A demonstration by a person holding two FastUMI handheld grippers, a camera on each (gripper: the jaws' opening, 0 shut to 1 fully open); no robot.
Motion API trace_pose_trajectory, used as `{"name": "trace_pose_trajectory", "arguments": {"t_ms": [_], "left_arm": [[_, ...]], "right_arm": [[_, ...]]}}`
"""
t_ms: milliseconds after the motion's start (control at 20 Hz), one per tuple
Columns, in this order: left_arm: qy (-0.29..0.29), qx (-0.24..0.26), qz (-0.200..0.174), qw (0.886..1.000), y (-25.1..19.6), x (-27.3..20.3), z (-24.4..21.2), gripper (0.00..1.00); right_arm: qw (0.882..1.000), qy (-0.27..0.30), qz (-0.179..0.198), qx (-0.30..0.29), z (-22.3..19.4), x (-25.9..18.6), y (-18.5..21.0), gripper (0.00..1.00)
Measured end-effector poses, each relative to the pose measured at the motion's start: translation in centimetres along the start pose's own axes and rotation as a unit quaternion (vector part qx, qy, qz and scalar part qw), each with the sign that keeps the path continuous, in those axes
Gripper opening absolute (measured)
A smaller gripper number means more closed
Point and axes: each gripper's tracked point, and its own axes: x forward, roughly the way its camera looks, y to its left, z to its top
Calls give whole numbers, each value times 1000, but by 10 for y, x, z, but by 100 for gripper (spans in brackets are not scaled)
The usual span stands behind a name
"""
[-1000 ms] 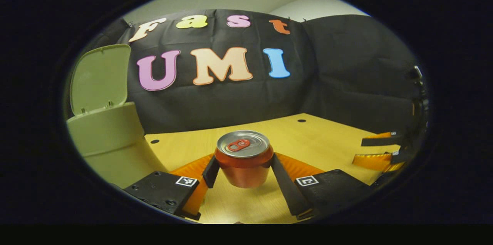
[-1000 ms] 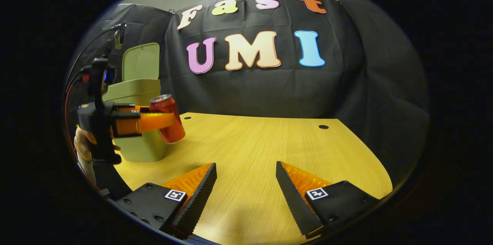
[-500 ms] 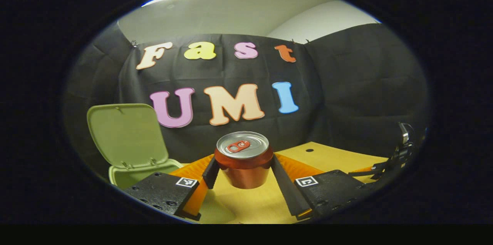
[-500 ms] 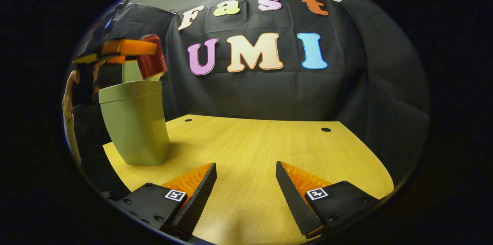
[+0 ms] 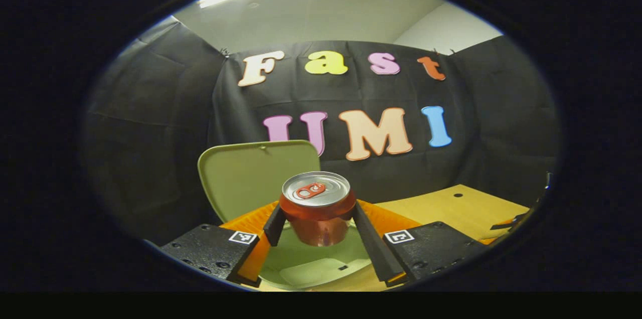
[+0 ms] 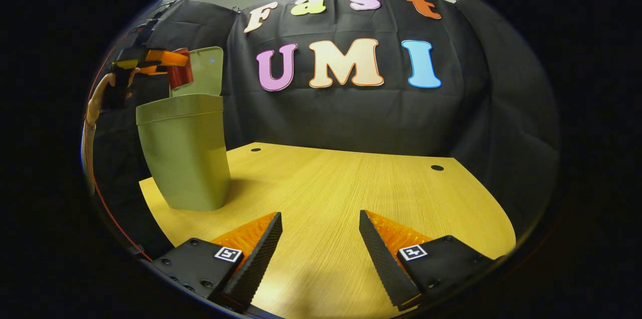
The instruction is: Press the lid of the desktop garbage bin to open it, pick up the crumpled paper on the desktop and throw it into the bin, then pick up the pop can on the desktop and drop it into the bin, and finally close the garbage bin lid.
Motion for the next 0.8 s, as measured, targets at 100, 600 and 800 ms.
{"name": "trace_pose_trajectory", "arguments": {"t_ms": [100,600,800], "left_arm": [[21,-7,5,1000,9,0,-17,77],[9,7,27,1000,20,-1,11,90],[-14,-2,36,999,23,3,57,94]], "right_arm": [[1000,-1,0,5,0,0,-1,97],[1000,-10,-6,13,2,-6,-9,97],[1000,-13,-7,16,4,-8,-12,98]]}}
